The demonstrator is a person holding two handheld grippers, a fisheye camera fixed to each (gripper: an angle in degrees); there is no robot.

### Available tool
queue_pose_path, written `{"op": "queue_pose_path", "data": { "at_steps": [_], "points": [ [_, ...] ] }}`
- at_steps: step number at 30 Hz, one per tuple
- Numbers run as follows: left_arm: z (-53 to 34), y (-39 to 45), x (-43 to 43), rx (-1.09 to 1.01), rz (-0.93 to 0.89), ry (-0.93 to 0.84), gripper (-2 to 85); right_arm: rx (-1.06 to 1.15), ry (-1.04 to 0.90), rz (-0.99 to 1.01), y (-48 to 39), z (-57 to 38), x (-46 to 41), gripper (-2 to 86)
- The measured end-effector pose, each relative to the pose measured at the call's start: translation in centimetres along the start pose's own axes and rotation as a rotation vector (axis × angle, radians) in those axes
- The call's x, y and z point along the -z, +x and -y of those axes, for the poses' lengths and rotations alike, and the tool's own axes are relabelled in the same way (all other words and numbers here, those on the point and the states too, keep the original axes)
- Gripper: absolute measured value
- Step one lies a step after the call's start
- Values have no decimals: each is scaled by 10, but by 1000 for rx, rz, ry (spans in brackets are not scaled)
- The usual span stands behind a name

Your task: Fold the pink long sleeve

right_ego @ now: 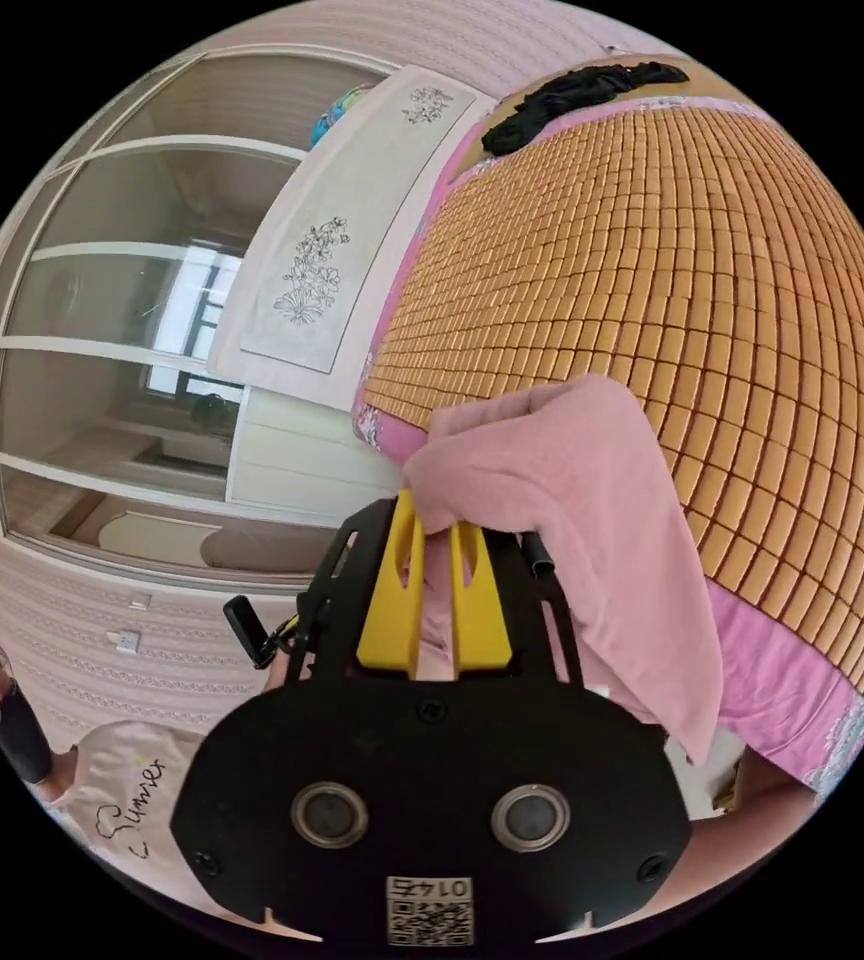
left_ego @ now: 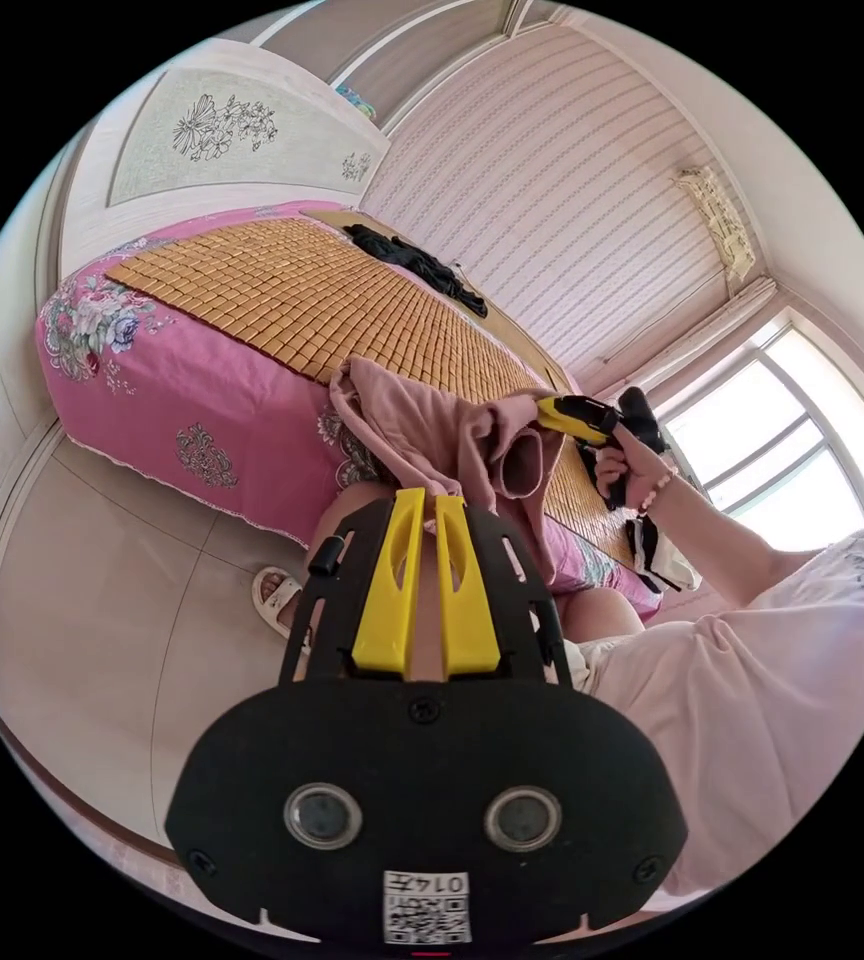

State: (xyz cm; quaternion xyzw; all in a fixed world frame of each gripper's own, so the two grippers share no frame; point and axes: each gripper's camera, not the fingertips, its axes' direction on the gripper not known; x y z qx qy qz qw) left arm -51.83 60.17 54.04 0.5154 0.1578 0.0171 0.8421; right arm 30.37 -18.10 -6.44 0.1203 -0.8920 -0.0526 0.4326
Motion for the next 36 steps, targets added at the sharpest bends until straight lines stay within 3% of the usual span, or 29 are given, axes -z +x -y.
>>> {"op": "queue_pose_path", "data": {
  "at_steps": [4, 6, 12, 16, 20, 22, 26, 31, 36],
  "points": [
    [-9, 12, 6, -57, 27, 27, -7, -42, 261, -208, 19, 6, 94, 29],
    [-15, 9, 4, -35, 16, 22, -7, -117, 291, -266, 42, -11, 119, 34],
    [-46, 4, -7, 26, -8, -15, -7, -213, -3, -504, 106, -121, 115, 98],
    [-69, 12, -9, 16, -5, -30, -7, -261, -122, -524, 124, -189, 102, 117],
    [-94, 16, -7, 42, -13, -21, -7, -321, -129, -418, 136, -214, 100, 110],
    [-106, 23, -6, 31, -12, -10, -8, -438, -106, -257, 151, -223, 108, 62],
    [-130, 42, 9, 24, -53, 42, -8, -391, 3, 65, 141, -238, 140, 26],
    [-131, 87, 52, -94, -139, 202, -10, -75, 258, 247, 64, -253, 247, 16],
    [-90, 143, 94, -257, -258, 397, -10, 210, 424, 220, -33, -253, 346, 14]
  ]
}}
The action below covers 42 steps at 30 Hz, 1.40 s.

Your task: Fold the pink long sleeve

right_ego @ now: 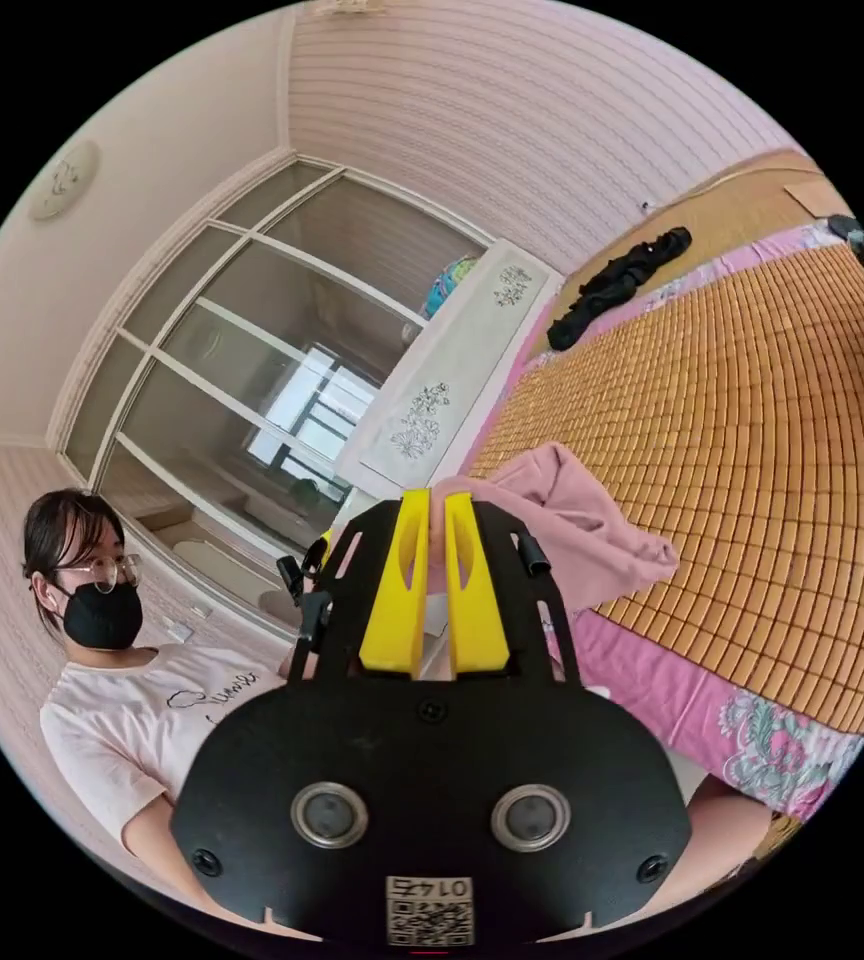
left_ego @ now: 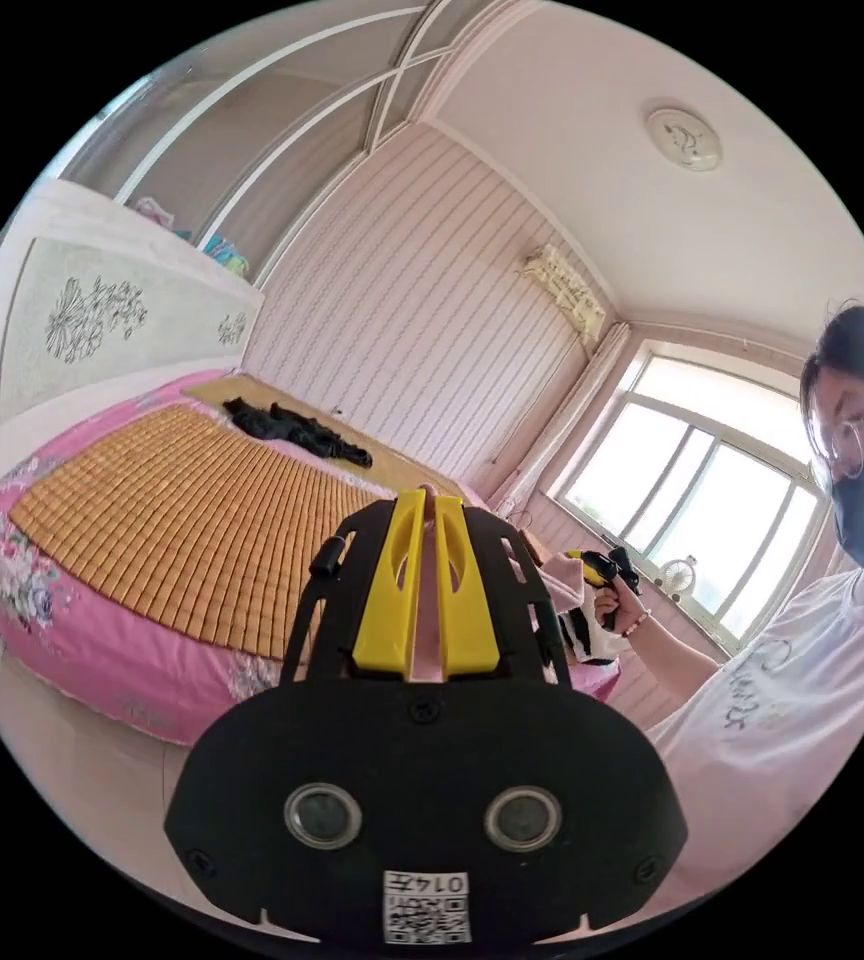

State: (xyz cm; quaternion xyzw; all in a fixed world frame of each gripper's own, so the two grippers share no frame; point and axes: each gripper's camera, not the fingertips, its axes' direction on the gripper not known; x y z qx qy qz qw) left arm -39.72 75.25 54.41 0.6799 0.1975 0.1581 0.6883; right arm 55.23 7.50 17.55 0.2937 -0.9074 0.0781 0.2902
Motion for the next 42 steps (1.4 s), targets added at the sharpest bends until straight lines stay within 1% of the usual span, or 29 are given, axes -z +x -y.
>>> {"op": "queue_pose_path", "data": {
  "at_steps": [2, 3, 4, 6, 7, 9, 10, 13, 17, 19, 21, 25, 28, 30, 32, 33, 35, 36, 37, 38, 39, 40, 41, 42],
  "points": [
    [33, 30, 6, -70, -91, 93, -10, 111, 65, 18, -45, 15, 25, 13],
    [40, 39, 10, -93, -116, 126, -10, 187, 129, 60, -76, 21, 46, 13],
    [52, 58, 21, -140, -147, 197, -10, 261, 188, 95, -106, 24, 68, 13],
    [64, 85, 38, -193, -159, 273, -10, 341, 266, 81, -148, 23, 100, 12],
    [69, 102, 49, -226, -153, 308, -10, 383, 288, 37, -173, 20, 118, 12],
    [73, 124, 59, -275, -156, 306, -10, 425, 284, -15, -203, 15, 136, 12],
    [72, 139, 60, -295, -107, 281, -10, 458, 265, -2, -220, 11, 144, 11],
    [67, 170, 75, -349, -104, 316, -10, 492, 309, 50, -260, -3, 171, 11],
    [65, 214, 123, -410, -195, 473, -10, 653, 362, 143, -325, -25, 202, 10],
    [68, 237, 142, -468, -210, 516, -9, 761, 385, 63, -376, -35, 215, 9],
    [74, 262, 153, -532, -182, 525, -10, 817, 408, 17, -410, -38, 223, 9],
    [88, 305, 183, -607, -170, 651, -10, 954, 444, 59, -481, -37, 239, 8],
    [103, 331, 191, -676, -110, 694, -9, 1001, 460, -36, -519, -25, 237, 7],
    [115, 339, 183, -696, -58, 689, -9, 978, 451, -95, -526, -6, 229, 7],
    [136, 334, 153, -672, -12, 629, -9, 912, 413, -149, -518, 22, 215, 7],
    [142, 330, 141, -658, -1, 599, -9, 842, 367, -197, -503, 44, 202, 7],
    [167, 303, 79, -577, 58, 447, -9, 717, 290, -265, -467, 79, 178, 8],
    [172, 294, 61, -548, 72, 409, -9, 628, 243, -299, -436, 102, 161, 8],
    [182, 274, 21, -489, 110, 323, -9, 535, 217, -338, -401, 122, 145, 8],
    [191, 255, -19, -431, 127, 256, -9, 493, 207, -355, -385, 131, 137, 9],
    [196, 246, -37, -395, 120, 227, -9, 396, 203, -377, -356, 150, 125, 9],
    [212, 233, -66, -312, 73, 190, -9, 323, 220, -341, -339, 166, 119, 10],
    [231, 229, -84, -259, 28, 196, -9, 307, 223, -311, -338, 175, 118, 10],
    [242, 232, -90, -252, 35, 215, -9, 322, 223, -322, -351, 193, 116, 10]
  ]
}}
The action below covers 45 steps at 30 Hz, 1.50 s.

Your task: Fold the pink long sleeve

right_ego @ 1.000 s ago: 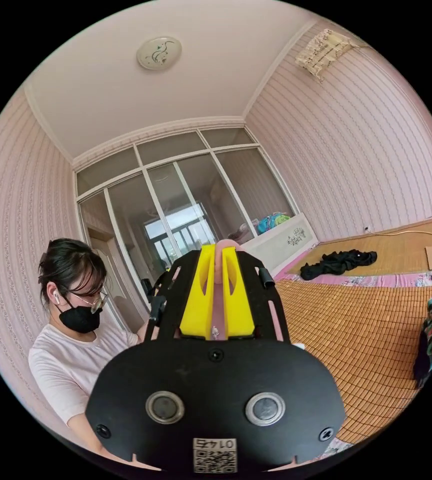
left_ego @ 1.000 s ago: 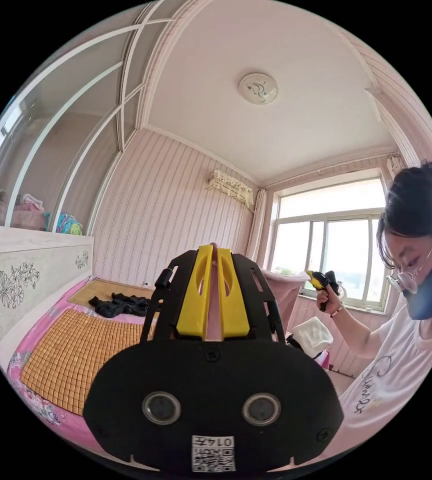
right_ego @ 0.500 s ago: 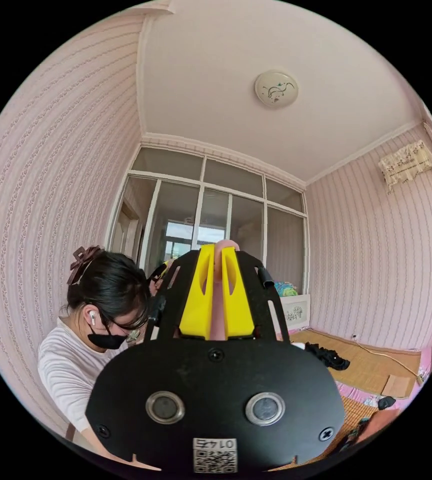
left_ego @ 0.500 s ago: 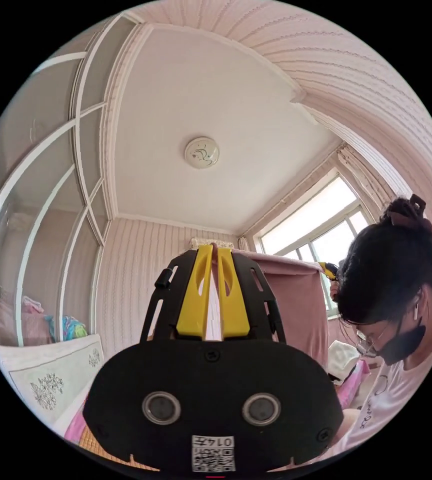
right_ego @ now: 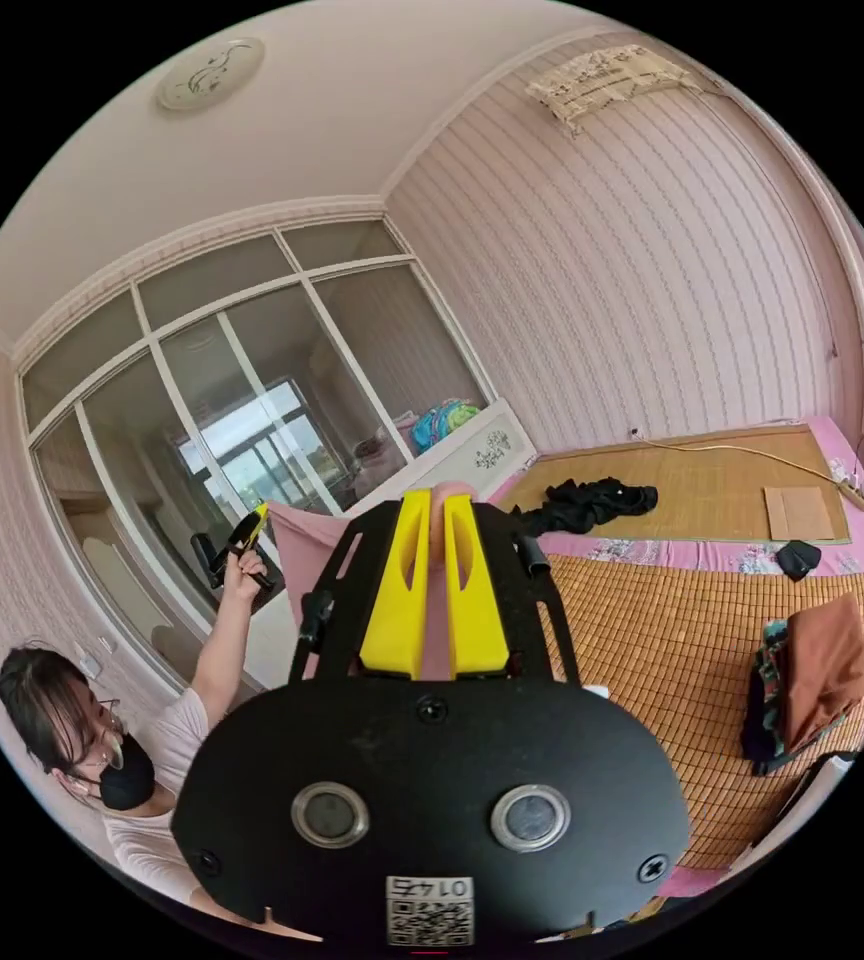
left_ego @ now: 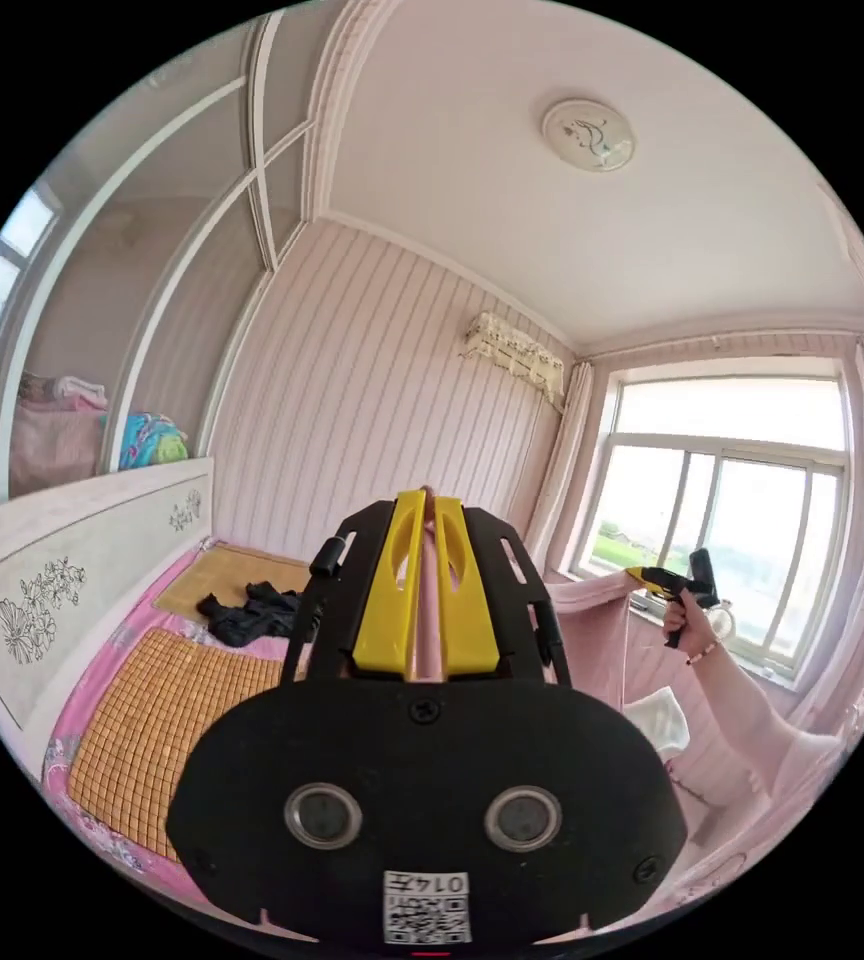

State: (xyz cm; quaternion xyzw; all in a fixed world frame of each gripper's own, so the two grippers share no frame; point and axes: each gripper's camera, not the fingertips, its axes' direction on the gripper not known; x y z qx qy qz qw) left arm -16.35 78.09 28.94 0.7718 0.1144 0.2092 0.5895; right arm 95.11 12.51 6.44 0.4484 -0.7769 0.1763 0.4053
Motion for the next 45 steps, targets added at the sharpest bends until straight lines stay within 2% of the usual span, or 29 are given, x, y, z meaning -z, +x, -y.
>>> {"op": "queue_pose_path", "data": {
  "at_steps": [3, 5, 7, 9, 12, 14, 15, 17, 19, 20, 22, 26, 28, 30, 34, 39, 41, 45],
  "points": [
    [48, 26, -4, -80, 55, 204, -9, 231, 120, -172, -65, 47, 19, 10],
    [62, 40, 3, -141, 37, 327, -10, 342, 202, -188, -97, 60, 32, 10],
    [57, 36, -3, -179, 63, 336, -10, 428, 268, -218, -110, 57, 31, 11],
    [41, 17, -20, -176, 58, 276, -9, 452, 234, -238, -98, 45, 15, 11],
    [-13, -27, -66, -167, 98, 81, -9, 407, 85, -226, -42, 4, -34, 12],
    [-78, -64, -109, -173, 185, -140, -9, 337, -36, -218, 4, -37, -74, 13],
    [-98, -75, -120, -163, 194, -196, -9, 290, -128, -239, 37, -71, -105, 13],
    [-185, -124, -158, -61, 214, -414, -8, 197, -273, -297, 89, -131, -154, 14],
    [-253, -161, -179, 71, 244, -564, -8, -17, -481, -294, 158, -220, -216, 14],
    [-294, -182, -188, 165, 272, -658, -8, -77, -524, -277, 172, -242, -229, 14],
    [-347, -204, -198, 228, 320, -803, -8, -321, -684, -202, 220, -324, -269, 15],
    [-424, -239, -205, 275, 432, -1087, -5, -491, -840, -208, 248, -395, -292, 18],
    [-437, -248, -205, 266, 454, -1136, -2, -508, -890, -206, 251, -413, -294, 22],
    [-440, -256, -203, 279, 424, -1127, 3, -524, -898, -179, 253, -419, -292, 27],
    [-414, -275, -201, 330, 356, -977, 32, -547, -862, -183, 260, -415, -278, 49],
    [-352, -287, -218, 128, 412, -834, 47, -457, -795, -319, 290, -367, -263, 85],
    [-328, -292, -256, 17, 377, -815, 45, -400, -740, -389, 311, -337, -268, 96],
    [-318, -300, -352, -44, 245, -802, 47, -296, -613, -462, 388, -253, -318, 114]
  ]
}}
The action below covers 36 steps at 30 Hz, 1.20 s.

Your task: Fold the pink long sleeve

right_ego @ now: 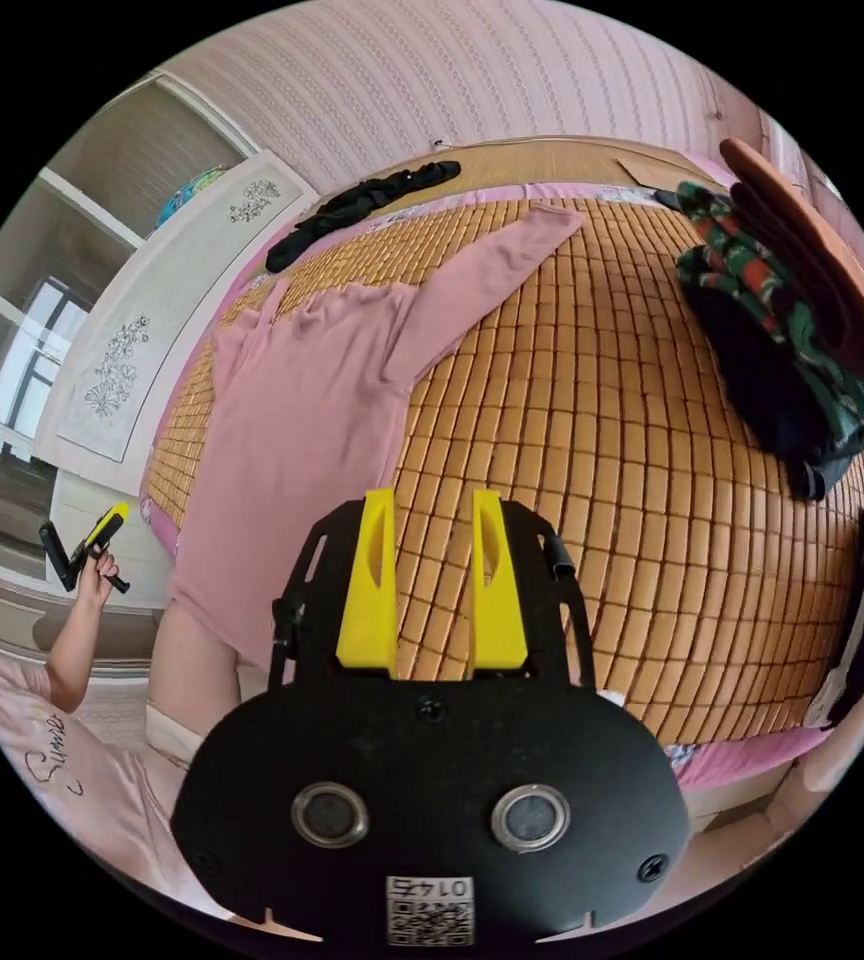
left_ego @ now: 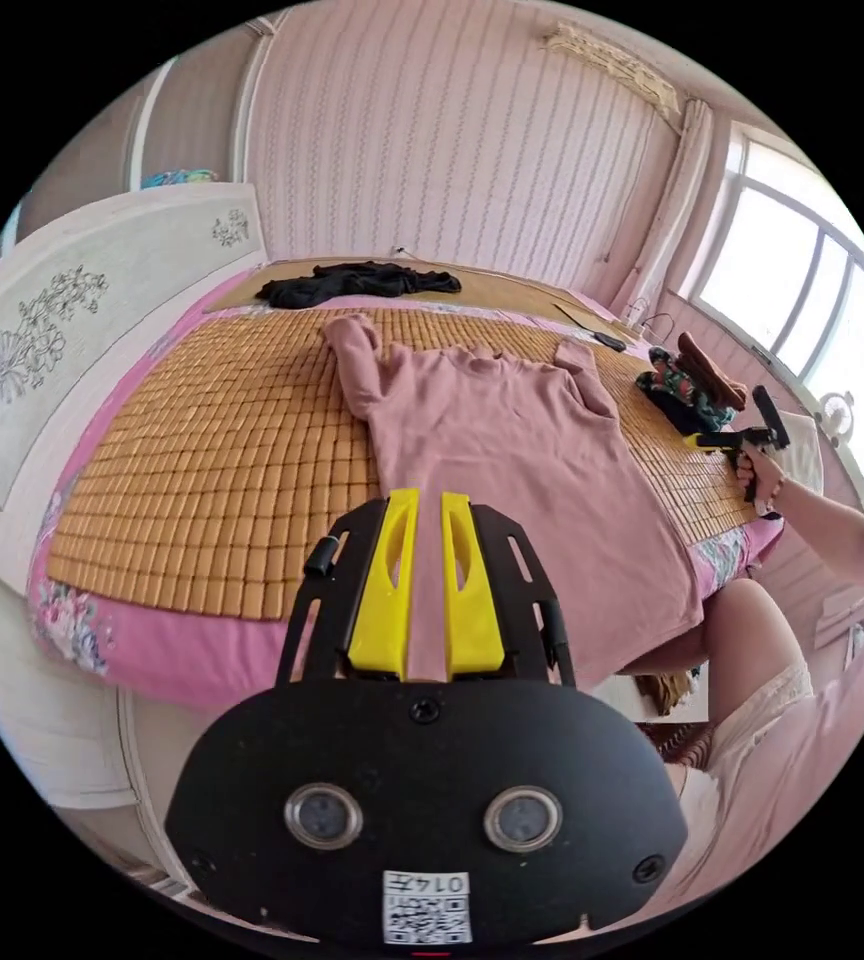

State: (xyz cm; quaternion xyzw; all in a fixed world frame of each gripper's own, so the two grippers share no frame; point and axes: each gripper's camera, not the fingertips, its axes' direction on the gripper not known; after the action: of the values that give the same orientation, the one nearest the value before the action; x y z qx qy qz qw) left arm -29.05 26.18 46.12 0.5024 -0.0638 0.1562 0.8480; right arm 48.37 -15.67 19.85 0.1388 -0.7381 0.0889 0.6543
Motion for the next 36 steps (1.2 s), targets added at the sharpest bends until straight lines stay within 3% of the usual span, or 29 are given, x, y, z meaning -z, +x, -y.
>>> {"op": "queue_pose_path", "data": {
  "at_steps": [8, 12, 16, 19, 25, 33, 36],
  "points": [
    [193, 91, -221, -185, -289, -61, 60, -158, 124, -145, 88, 199, -75, 135],
    [248, 130, -279, -211, -365, -99, 61, -202, 106, -134, 112, 225, -96, 39],
    [281, 159, -302, -251, -383, -177, 60, -179, 163, -47, 130, 176, -49, 6],
    [295, 170, -305, -283, -378, -243, 60, -286, 175, -145, 138, 93, 4, 14],
    [329, 199, -320, -366, -375, -342, 61, -533, -71, -195, 147, -47, 44, 82],
    [374, 234, -368, -467, -267, -389, 68, -643, 126, -359, 198, -41, 74, 123],
    [379, 238, -388, -456, -186, -430, 77, -653, 41, -189, 224, -28, 50, 69]
  ]
}}
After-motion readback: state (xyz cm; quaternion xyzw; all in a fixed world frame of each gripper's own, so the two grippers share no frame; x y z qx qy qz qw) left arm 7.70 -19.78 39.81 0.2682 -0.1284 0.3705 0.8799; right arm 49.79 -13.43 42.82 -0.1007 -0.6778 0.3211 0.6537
